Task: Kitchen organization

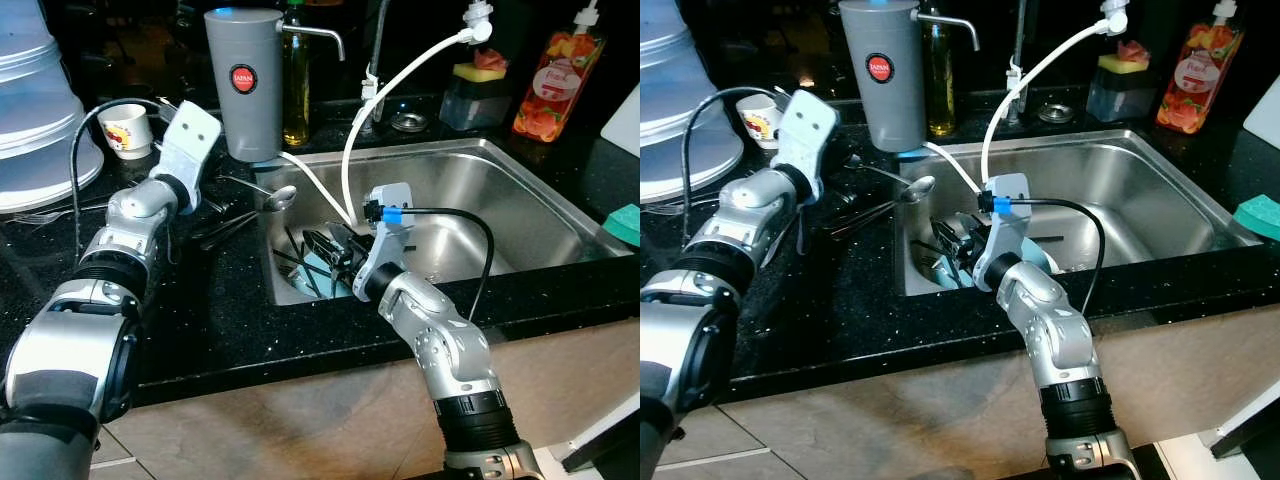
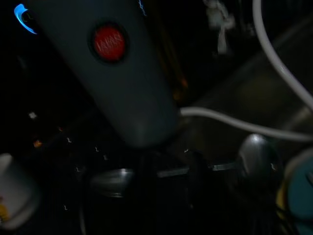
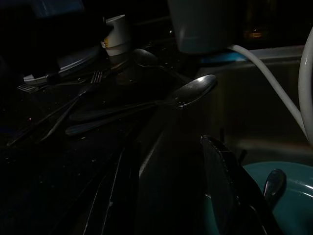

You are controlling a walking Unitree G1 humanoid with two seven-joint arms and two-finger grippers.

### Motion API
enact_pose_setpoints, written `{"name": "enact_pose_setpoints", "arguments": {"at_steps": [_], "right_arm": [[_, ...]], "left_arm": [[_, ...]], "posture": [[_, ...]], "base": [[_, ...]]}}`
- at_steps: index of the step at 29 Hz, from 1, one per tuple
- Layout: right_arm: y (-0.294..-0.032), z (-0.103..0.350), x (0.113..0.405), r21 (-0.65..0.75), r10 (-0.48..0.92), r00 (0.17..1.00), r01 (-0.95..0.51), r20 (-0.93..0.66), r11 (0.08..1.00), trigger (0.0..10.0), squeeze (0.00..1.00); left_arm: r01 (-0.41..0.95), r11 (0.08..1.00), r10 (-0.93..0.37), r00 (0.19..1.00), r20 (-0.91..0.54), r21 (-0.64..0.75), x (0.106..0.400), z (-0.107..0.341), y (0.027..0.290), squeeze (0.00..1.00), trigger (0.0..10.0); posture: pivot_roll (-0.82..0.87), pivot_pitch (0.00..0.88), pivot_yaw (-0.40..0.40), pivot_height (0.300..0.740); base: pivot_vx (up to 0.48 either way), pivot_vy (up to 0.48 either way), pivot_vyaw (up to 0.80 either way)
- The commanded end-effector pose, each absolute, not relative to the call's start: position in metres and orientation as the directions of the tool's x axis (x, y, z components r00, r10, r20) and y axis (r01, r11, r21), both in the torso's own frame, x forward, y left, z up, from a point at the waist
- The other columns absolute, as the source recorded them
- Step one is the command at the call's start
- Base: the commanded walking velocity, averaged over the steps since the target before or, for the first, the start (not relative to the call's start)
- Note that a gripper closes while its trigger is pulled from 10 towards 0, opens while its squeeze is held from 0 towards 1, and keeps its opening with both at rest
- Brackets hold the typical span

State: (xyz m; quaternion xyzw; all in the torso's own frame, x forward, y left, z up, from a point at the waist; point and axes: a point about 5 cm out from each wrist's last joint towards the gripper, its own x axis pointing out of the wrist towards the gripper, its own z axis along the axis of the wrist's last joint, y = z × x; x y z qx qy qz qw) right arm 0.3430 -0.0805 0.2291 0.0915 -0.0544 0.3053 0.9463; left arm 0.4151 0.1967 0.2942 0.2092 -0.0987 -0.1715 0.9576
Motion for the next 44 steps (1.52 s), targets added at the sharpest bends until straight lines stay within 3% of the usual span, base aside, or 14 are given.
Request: {"name": "enact_pose_setpoints", "arguments": {"at_steps": [1, 2, 5, 7, 12, 23, 27, 35, 37, 38, 39, 41, 44], "right_arm": [[-0.080, 0.228, 0.344, 0.147, 0.575, 0.803, -0.595, 0.155, 0.791, 10.0, 0.00], [-0.080, 0.228, 0.344, 0.146, 0.576, 0.803, -0.595, 0.154, 0.790, 10.0, 0.00], [-0.080, 0.228, 0.344, 0.146, 0.576, 0.803, -0.595, 0.154, 0.790, 10.0, 0.00], [-0.080, 0.227, 0.344, 0.145, 0.580, 0.800, -0.598, 0.150, 0.788, 10.0, 0.00], [-0.078, 0.227, 0.345, 0.143, 0.586, 0.796, -0.604, 0.151, 0.784, 10.0, 0.00], [-0.079, 0.229, 0.347, 0.134, 0.588, 0.793, -0.607, 0.155, 0.783, 10.0, 0.00], [-0.080, 0.230, 0.347, 0.131, 0.591, 0.792, -0.609, 0.153, 0.782, 10.0, 0.00], [-0.077, 0.229, 0.347, 0.125, 0.602, 0.785, -0.618, 0.147, 0.776, 10.0, 0.00], [-0.071, 0.225, 0.343, 0.083, 0.656, 0.746, -0.665, 0.113, 0.742, 10.0, 0.00], [-0.069, 0.224, 0.340, 0.064, 0.682, 0.725, -0.689, 0.100, 0.722, 10.0, 0.00], [-0.069, 0.224, 0.340, 0.064, 0.682, 0.725, -0.689, 0.100, 0.722, 10.0, 0.00], [-0.061, 0.220, 0.332, 0.016, 0.745, 0.664, -0.747, 0.067, 0.664, 10.0, 0.00], [-0.055, 0.215, 0.324, -0.028, 0.799, 0.601, -0.799, 0.028, 0.601, 10.0, 0.00]], "left_arm": [[0.304, 0.854, -0.355, 0.934, 0.046, 0.422, 0.413, 0.285, 0.212, 1.00, 10.0], [0.328, 0.844, -0.354, 0.935, -0.021, 0.424, 0.412, 0.282, 0.220, 1.00, 10.0], [0.328, 0.844, -0.354, 0.935, -0.021, 0.424, 0.412, 0.282, 0.220, 1.00, 10.0], [0.366, 0.854, -0.343, 0.930, -0.129, 0.369, 0.408, 0.278, 0.236, 1.00, 10.0], [0.397, 0.856, -0.353, 0.917, -0.186, 0.331, 0.406, 0.281, 0.244, 1.00, 10.0], [0.569, 0.802, -0.509, 0.810, -0.291, 0.182, 0.402, 0.280, 0.232, 1.00, 10.0], [0.632, 0.744, -0.520, 0.751, -0.408, 0.216, 0.400, 0.273, 0.229, 1.00, 10.0], [0.645, 0.727, -0.494, 0.730, -0.472, 0.236, 0.399, 0.267, 0.229, 1.00, 10.0], [0.615, 0.729, -0.434, 0.754, -0.494, 0.299, 0.401, 0.262, 0.231, 0.96, 10.0], [0.607, 0.731, -0.421, 0.760, -0.495, 0.311, 0.401, 0.262, 0.232, 0.53, 10.0], [0.607, 0.731, -0.421, 0.760, -0.495, 0.311, 0.401, 0.262, 0.232, 0.53, 10.0], [0.598, 0.735, -0.412, 0.769, -0.490, 0.320, 0.401, 0.261, 0.233, 0.36, 10.0], [0.596, 0.737, -0.411, 0.769, -0.489, 0.318, 0.401, 0.261, 0.233, 0.28, 10.0]], "posture": [[-0.04, 0.089, 0.034, 0.740], [-0.04, 0.092, 0.032, 0.740], [-0.04, 0.092, 0.032, 0.740], [-0.03, 0.091, 0.022, 0.740], [-0.03, 0.089, 0.020, 0.740], [-0.03, 0.083, 0.025, 0.740], [-0.04, 0.083, 0.024, 0.740], [-0.04, 0.081, 0.023, 0.740], [-0.04, 0.080, 0.025, 0.740], [-0.04, 0.080, 0.025, 0.740], [-0.04, 0.080, 0.025, 0.740], [-0.04, 0.080, 0.025, 0.740], [-0.04, 0.079, 0.026, 0.740]], "base": [[0.000, 0.000, 0.00], [0.000, 0.000, 0.00], [0.000, 0.000, 0.00], [0.000, 0.000, 0.00], [0.000, 0.000, 0.00], [0.000, 0.000, 0.00], [0.000, 0.000, 0.00], [0.000, 0.000, 0.00], [0.000, 0.000, 0.00], [0.000, 0.000, 0.00], [0.000, 0.000, 0.00], [0.000, 0.000, 0.00], [0.000, 0.000, 0.00]]}}
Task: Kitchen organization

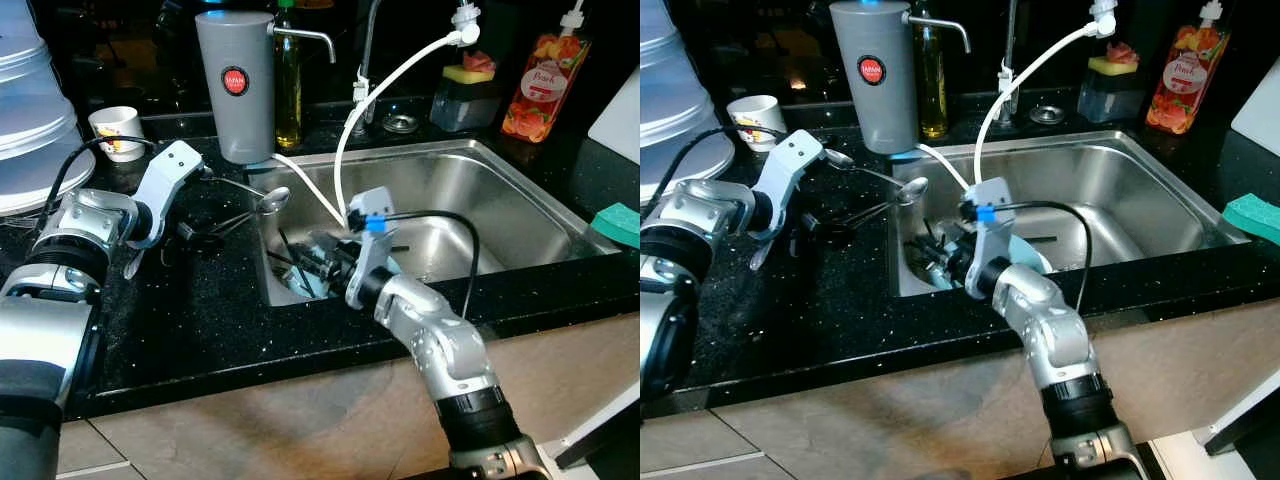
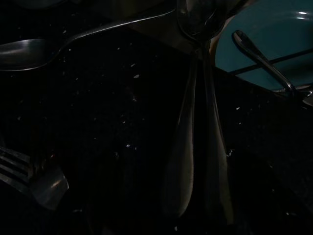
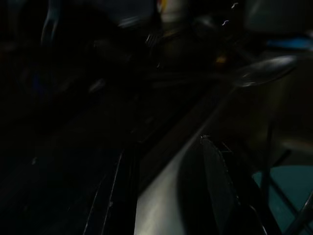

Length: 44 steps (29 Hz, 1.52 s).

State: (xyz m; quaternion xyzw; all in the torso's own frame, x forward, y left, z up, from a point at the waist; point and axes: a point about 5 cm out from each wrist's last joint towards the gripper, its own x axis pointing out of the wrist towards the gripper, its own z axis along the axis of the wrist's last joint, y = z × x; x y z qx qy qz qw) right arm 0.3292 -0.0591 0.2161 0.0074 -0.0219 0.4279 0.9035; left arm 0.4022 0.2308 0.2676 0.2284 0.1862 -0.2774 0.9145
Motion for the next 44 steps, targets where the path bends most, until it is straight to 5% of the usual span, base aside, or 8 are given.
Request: {"name": "enact_pose_setpoints", "arguments": {"at_steps": [1, 6, 17, 18, 20, 21, 22, 44], "right_arm": [[-0.052, 0.213, 0.321, -0.043, 0.819, 0.574, -0.818, 0.012, 0.574, 10.0, 0.00], [-0.045, 0.207, 0.311, -0.079, 0.867, 0.495, -0.868, -0.047, 0.491, 10.0, 0.00], [-0.043, 0.201, 0.305, -0.082, 0.891, 0.443, -0.896, -0.099, 0.436, 10.0, 0.00], [-0.043, 0.201, 0.304, -0.082, 0.892, 0.440, -0.898, -0.104, 0.433, 10.0, 0.00], [-0.043, 0.201, 0.304, -0.082, 0.892, 0.440, -0.898, -0.104, 0.433, 10.0, 0.00], [-0.043, 0.200, 0.304, -0.082, 0.893, 0.437, -0.899, -0.107, 0.430, 10.0, 0.00], [-0.043, 0.200, 0.303, -0.082, 0.894, 0.435, -0.900, -0.110, 0.428, 10.0, 0.00], [-0.043, 0.198, 0.300, -0.064, 0.901, 0.417, -0.909, -0.121, 0.413, 10.0, 0.00]], "left_arm": [[0.598, 0.736, -0.412, 0.768, -0.491, 0.317, 0.401, 0.261, 0.232, 0.24, 10.0], [0.609, 0.732, -0.418, 0.755, -0.505, 0.305, 0.401, 0.258, 0.232, 0.00, 10.0], [0.661, 0.704, -0.428, 0.687, -0.588, 0.259, 0.397, 0.244, 0.230, 0.00, 10.0], [0.665, 0.698, -0.414, 0.677, -0.609, 0.265, 0.396, 0.242, 0.231, 0.00, 8.0], [0.665, 0.698, -0.414, 0.677, -0.609, 0.265, 0.396, 0.242, 0.231, 0.00, 8.0], [0.665, 0.692, -0.394, 0.673, -0.626, 0.280, 0.396, 0.240, 0.233, 0.00, 2.7], [0.663, 0.685, -0.368, 0.673, -0.641, 0.302, 0.395, 0.238, 0.235, 0.00, 0.0], [0.609, 0.745, -0.398, 0.733, -0.551, 0.273, 0.398, 0.248, 0.236, 0.00, 0.0]], "posture": [[-0.04, 0.079, 0.026, 0.740], [-0.04, 0.079, 0.026, 0.740], [-0.04, 0.078, 0.027, 0.740], [-0.04, 0.078, 0.027, 0.740], [-0.04, 0.078, 0.027, 0.740], [-0.04, 0.078, 0.027, 0.740], [-0.04, 0.076, 0.028, 0.740], [-0.04, 0.062, 0.025, 0.740]], "base": [[0.000, 0.000, 0.00], [0.000, 0.000, 0.00], [0.000, 0.000, 0.00], [0.000, 0.000, 0.00], [0.000, 0.000, 0.00], [0.000, 0.000, 0.00], [0.000, 0.000, 0.00], [0.000, 0.000, 0.00]]}}
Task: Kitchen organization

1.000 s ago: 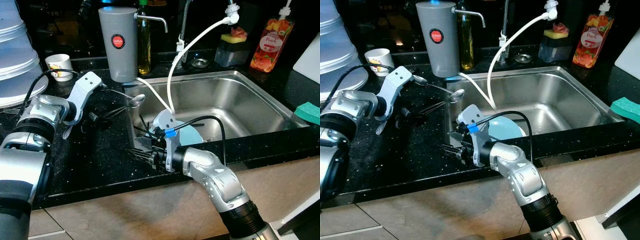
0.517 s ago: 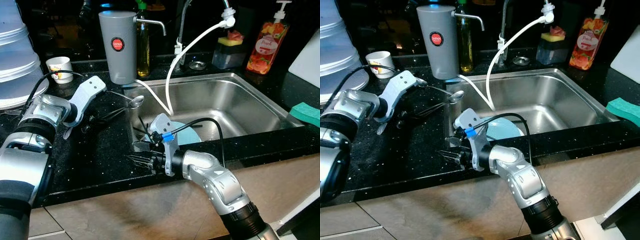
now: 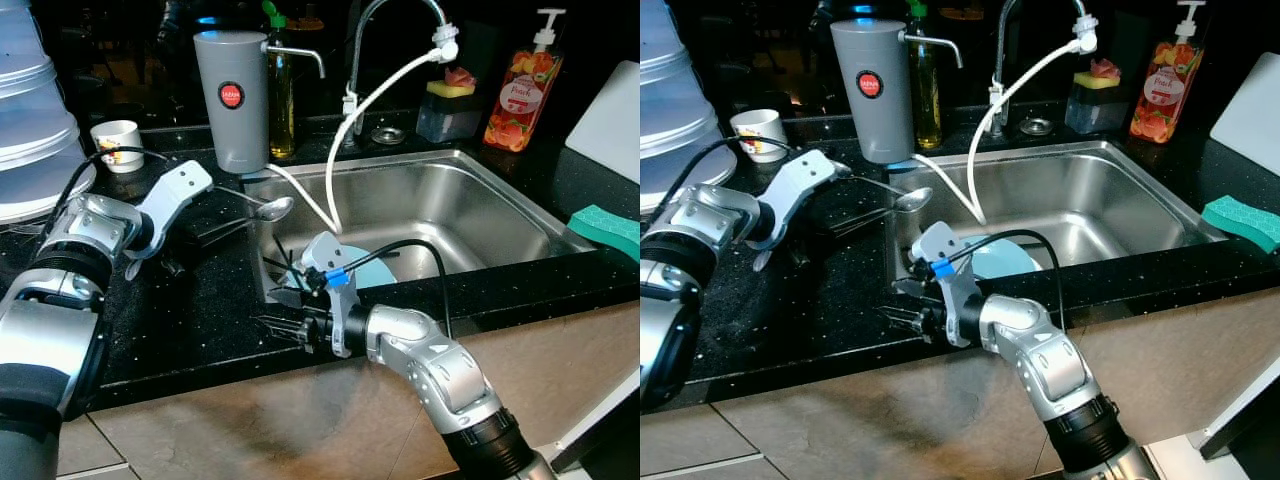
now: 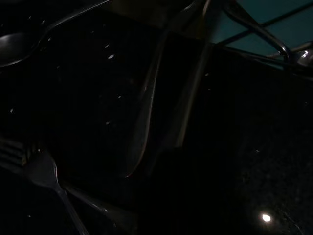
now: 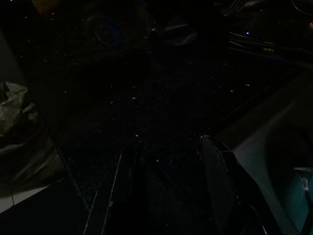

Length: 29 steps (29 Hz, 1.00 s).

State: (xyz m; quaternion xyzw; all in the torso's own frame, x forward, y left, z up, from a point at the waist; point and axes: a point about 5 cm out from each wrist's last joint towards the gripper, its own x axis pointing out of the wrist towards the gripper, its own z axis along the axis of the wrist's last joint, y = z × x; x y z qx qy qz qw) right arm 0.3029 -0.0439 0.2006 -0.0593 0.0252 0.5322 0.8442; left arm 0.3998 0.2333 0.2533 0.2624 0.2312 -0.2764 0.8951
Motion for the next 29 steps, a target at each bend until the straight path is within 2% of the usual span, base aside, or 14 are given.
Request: {"name": "enact_pose_setpoints", "arguments": {"at_steps": [1, 9, 10, 11, 12, 13, 14, 15, 16, 18, 23, 24, 25, 29], "right_arm": [[-0.043, 0.198, 0.300, -0.063, 0.901, 0.417, -0.909, -0.120, 0.413, 10.0, 0.00], [-0.044, 0.200, 0.299, -0.047, 0.904, 0.411, -0.912, -0.117, 0.408, 10.0, 0.00], [-0.044, 0.200, 0.299, -0.047, 0.905, 0.410, -0.912, -0.118, 0.407, 10.0, 0.00], [-0.044, 0.199, 0.298, -0.046, 0.905, 0.408, -0.913, -0.119, 0.406, 10.0, 0.00], [-0.044, 0.199, 0.298, -0.046, 0.905, 0.408, -0.913, -0.119, 0.406, 10.0, 0.00], [-0.043, 0.199, 0.297, -0.044, 0.906, 0.407, -0.914, -0.120, 0.404, 10.0, 0.00], [-0.043, 0.199, 0.297, -0.042, 0.906, 0.406, -0.914, -0.122, 0.404, 10.0, 0.00], [-0.044, 0.199, 0.296, -0.039, 0.906, 0.406, -0.914, -0.123, 0.404, 10.0, 0.00], [-0.044, 0.199, 0.295, -0.036, 0.905, 0.407, -0.913, -0.124, 0.405, 10.0, 0.00], [-0.044, 0.198, 0.294, -0.033, 0.904, 0.408, -0.913, -0.124, 0.407, 10.0, 0.00], [-0.047, 0.198, 0.294, -0.026, 0.901, 0.415, -0.909, -0.127, 0.416, 10.0, 0.00], [-0.047, 0.198, 0.294, -0.026, 0.900, 0.416, -0.909, -0.128, 0.417, 10.0, 0.00], [-0.047, 0.198, 0.294, -0.026, 0.900, 0.417, -0.909, -0.128, 0.417, 10.0, 0.00], [-0.046, 0.199, 0.295, -0.027, 0.900, 0.417, -0.909, -0.127, 0.417, 10.0, 0.00]], "left_arm": [[0.612, 0.759, -0.449, 0.739, -0.502, 0.222, 0.399, 0.255, 0.232, 0.00, 0.0], [0.451, 0.877, -0.407, 0.881, -0.239, 0.168, 0.407, 0.299, 0.235, 0.00, 0.0], [0.433, 0.884, -0.388, 0.890, -0.238, 0.178, 0.407, 0.299, 0.236, 0.00, 3.0], [0.414, 0.887, -0.363, 0.899, -0.243, 0.206, 0.408, 0.298, 0.237, 0.51, 10.0], [0.414, 0.887, -0.363, 0.899, -0.243, 0.206, 0.408, 0.298, 0.237, 0.51, 10.0], [0.402, 0.890, -0.348, 0.904, -0.250, 0.214, 0.408, 0.296, 0.237, 1.00, 10.0], [0.404, 0.888, -0.345, 0.902, -0.261, 0.221, 0.408, 0.294, 0.237, 1.00, 10.0], [0.401, 0.890, -0.343, 0.902, -0.262, 0.217, 0.408, 0.292, 0.236, 1.00, 7.8], [0.388, 0.897, -0.332, 0.908, -0.256, 0.213, 0.409, 0.291, 0.237, 1.00, 1.1], [0.373, 0.903, -0.318, 0.914, -0.252, 0.214, 0.409, 0.291, 0.237, 1.00, 0.0], [0.341, 0.917, -0.295, 0.929, -0.223, 0.209, 0.410, 0.295, 0.238, 1.00, 0.0], [0.332, 0.922, -0.294, 0.935, -0.200, 0.197, 0.410, 0.298, 0.237, 0.27, 0.0], [0.330, 0.925, -0.298, 0.937, -0.182, 0.186, 0.411, 0.300, 0.236, 0.00, 0.0], [0.307, 0.939, -0.289, 0.948, -0.132, 0.152, 0.412, 0.307, 0.236, 0.00, 0.0]], "posture": [[-0.04, 0.062, 0.025, 0.740], [-0.04, 0.084, 0.019, 0.740], [-0.04, 0.084, 0.019, 0.740], [-0.04, 0.094, 0.018, 0.740], [-0.04, 0.094, 0.018, 0.740], [-0.04, 0.104, 0.019, 0.740], [-0.05, 0.110, 0.021, 0.740], [-0.05, 0.115, 0.023, 0.740], [-0.05, 0.115, 0.023, 0.740], [-0.05, 0.122, 0.026, 0.740], [-0.06, 0.126, 0.028, 0.740], [-0.06, 0.126, 0.028, 0.740], [-0.06, 0.126, 0.028, 0.740], [-0.06, 0.118, 0.020, 0.740]], "base": [[0.000, 0.000, 0.00], [0.000, 0.000, 0.00], [0.000, 0.000, 0.00], [0.000, 0.000, 0.00], [0.000, 0.000, 0.00], [0.000, 0.000, 0.00], [0.000, 0.000, 0.00], [0.000, 0.000, 0.00], [0.000, 0.000, 0.00], [0.000, 0.000, 0.00], [0.000, 0.000, 0.00], [0.000, 0.000, 0.00], [0.000, 0.000, 0.00], [0.000, 0.000, 0.00]]}}
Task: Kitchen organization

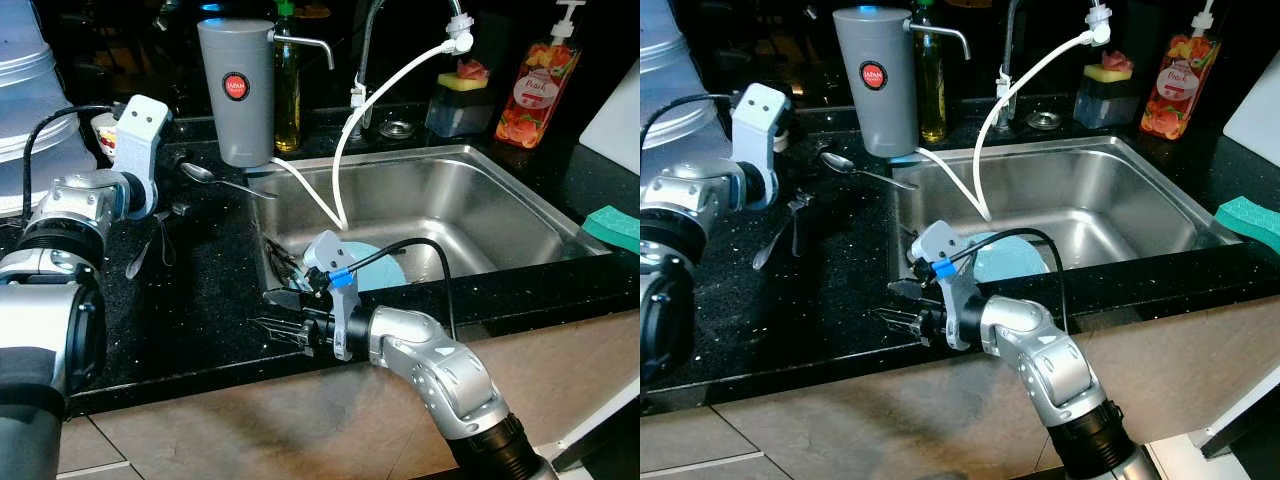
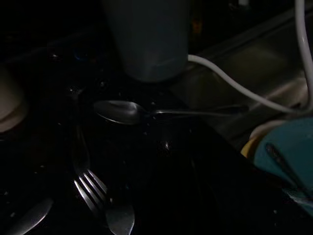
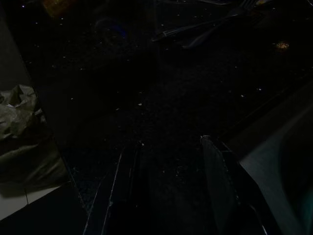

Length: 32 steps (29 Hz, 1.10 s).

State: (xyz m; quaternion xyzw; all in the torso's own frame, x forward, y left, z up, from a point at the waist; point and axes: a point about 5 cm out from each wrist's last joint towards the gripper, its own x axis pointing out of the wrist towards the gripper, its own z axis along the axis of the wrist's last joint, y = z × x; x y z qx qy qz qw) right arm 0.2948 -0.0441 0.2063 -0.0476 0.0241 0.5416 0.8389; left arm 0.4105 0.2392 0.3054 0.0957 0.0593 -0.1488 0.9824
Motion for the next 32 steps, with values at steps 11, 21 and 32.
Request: {"name": "enact_pose_setpoints", "arguments": {"at_steps": [11, 21, 32], "right_arm": [[-0.045, 0.202, 0.298, -0.023, 0.899, 0.427, -0.904, -0.103, 0.427, 10.0, 0.00], [-0.047, 0.201, 0.309, -0.003, 0.836, 0.546, -0.838, -0.052, 0.546, 10.0, 0.00], [-0.047, 0.197, 0.307, 0.012, 0.828, 0.560, -0.828, -0.041, 0.560, 10.0, 0.00]], "left_arm": [[0.103, 0.979, -0.126, 0.984, 0.124, 0.176, 0.414, 0.333, 0.239, 0.00, 10.0], [-0.082, 0.979, 0.060, 0.991, 0.120, 0.188, 0.417, 0.294, 0.229, 1.00, 10.0], [-0.112, 0.986, 0.122, 0.989, -0.079, 0.120, 0.409, 0.233, 0.241, 1.00, 10.0]], "posture": [[-0.04, 0.099, 0.007, 0.740], [-0.03, 0.088, 0.011, 0.740], [-0.01, 0.079, -0.005, 0.740]], "base": [[0.000, 0.000, 0.00], [0.000, 0.000, 0.00], [0.000, 0.000, 0.00]]}}
